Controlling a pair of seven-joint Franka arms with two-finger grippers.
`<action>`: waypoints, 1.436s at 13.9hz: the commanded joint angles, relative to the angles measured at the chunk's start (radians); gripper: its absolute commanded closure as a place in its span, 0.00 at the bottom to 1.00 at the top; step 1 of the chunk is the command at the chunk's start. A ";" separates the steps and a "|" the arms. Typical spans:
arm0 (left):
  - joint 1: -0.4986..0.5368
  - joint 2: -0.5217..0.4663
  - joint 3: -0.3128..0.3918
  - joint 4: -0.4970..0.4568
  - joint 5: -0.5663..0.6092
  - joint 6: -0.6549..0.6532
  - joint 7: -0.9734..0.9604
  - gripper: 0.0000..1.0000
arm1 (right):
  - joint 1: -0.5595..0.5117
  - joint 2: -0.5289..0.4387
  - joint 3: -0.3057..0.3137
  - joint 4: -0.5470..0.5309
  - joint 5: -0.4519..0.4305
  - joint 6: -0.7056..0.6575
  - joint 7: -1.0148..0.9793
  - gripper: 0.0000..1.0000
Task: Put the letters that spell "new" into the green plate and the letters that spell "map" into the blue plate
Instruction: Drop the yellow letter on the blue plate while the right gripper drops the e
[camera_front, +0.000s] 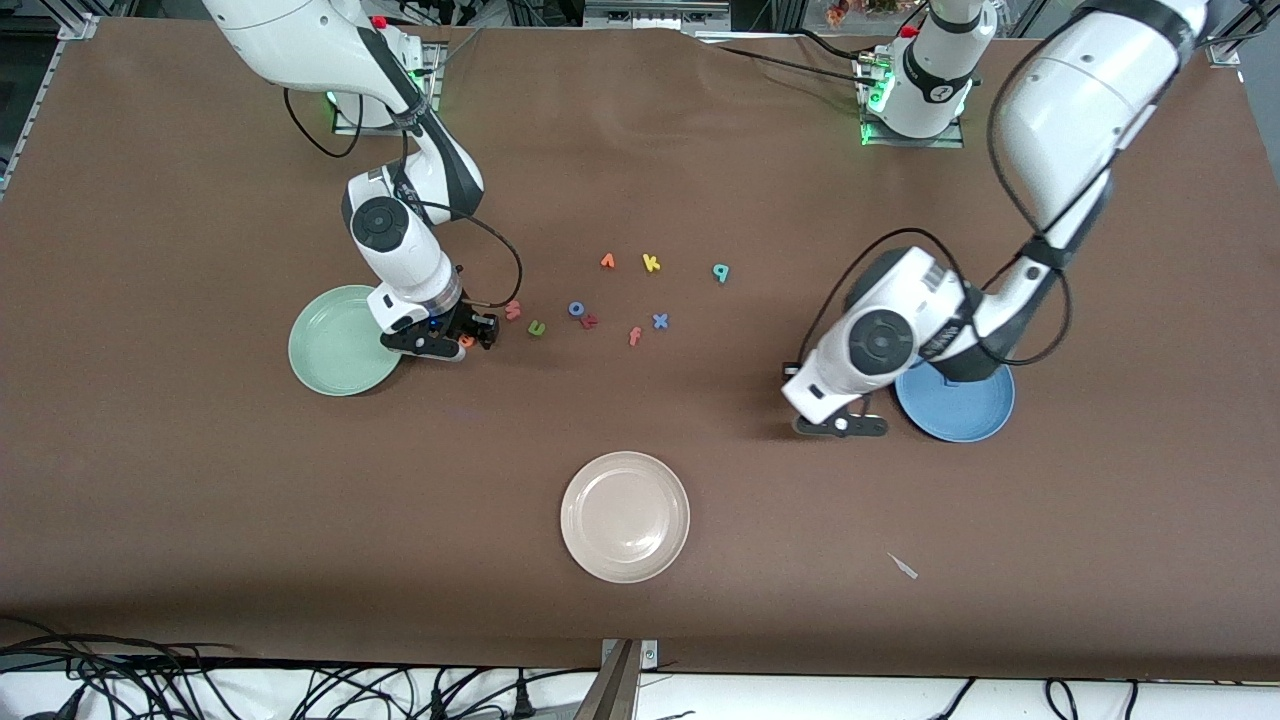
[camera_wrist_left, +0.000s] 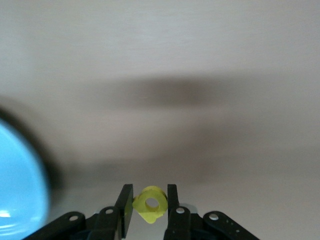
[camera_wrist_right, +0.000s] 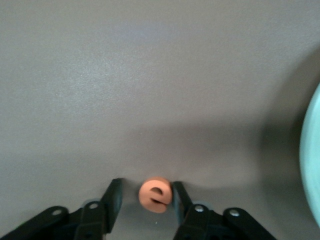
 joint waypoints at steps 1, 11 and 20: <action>0.100 -0.038 -0.029 -0.036 -0.032 -0.041 0.160 0.87 | 0.003 0.018 -0.003 0.012 -0.015 0.010 -0.012 0.58; 0.303 -0.035 -0.042 -0.126 0.019 -0.031 0.479 0.80 | 0.000 -0.083 -0.046 0.117 -0.027 -0.301 -0.100 0.80; 0.272 -0.032 -0.051 -0.089 -0.013 -0.054 0.395 0.00 | -0.001 -0.217 -0.314 0.078 -0.027 -0.481 -0.581 0.79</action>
